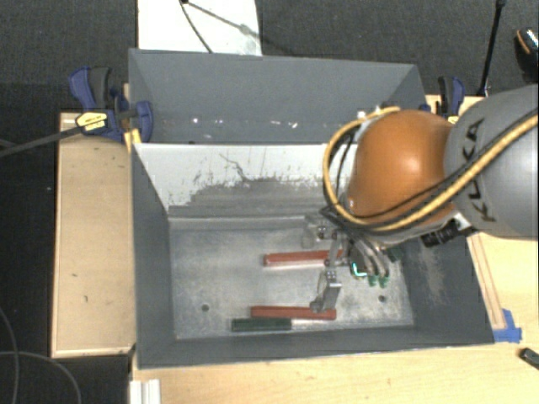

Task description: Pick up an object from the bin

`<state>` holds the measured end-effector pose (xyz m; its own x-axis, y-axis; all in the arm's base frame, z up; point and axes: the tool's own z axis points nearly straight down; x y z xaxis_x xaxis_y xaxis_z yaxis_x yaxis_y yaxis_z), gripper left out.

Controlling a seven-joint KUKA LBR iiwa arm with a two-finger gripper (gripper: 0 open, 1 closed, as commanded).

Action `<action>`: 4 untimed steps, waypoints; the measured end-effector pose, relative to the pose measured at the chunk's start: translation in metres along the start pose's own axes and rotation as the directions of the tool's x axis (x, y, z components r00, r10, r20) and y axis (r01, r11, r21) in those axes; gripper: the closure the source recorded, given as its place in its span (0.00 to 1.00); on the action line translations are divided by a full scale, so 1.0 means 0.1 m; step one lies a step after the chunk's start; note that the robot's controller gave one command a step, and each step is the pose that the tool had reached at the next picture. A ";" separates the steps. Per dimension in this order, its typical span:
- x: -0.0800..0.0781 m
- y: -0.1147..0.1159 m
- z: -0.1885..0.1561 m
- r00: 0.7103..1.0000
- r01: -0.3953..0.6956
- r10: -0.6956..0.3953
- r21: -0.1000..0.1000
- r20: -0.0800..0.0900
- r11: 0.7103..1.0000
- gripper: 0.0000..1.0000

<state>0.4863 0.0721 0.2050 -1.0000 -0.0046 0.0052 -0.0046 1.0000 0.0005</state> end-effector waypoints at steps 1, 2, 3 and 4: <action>-0.64 -0.54 1.38 1.000 -0.027 0.027 0.001 0.002 1.000 0.00; -0.65 -0.54 1.38 0.999 -0.032 0.032 -0.001 0.003 0.999 0.00; -0.65 -0.54 1.37 0.999 -0.039 0.039 -0.001 0.004 0.999 0.00; -0.66 -0.53 1.37 0.999 -0.045 0.045 -0.001 0.005 0.999 0.00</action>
Offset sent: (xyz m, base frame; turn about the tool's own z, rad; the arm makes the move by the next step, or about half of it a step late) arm 0.0643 -0.0518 -0.1350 0.0230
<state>0.5514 0.0190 0.0677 -0.9992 0.0407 0.0004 0.0407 0.9992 0.0013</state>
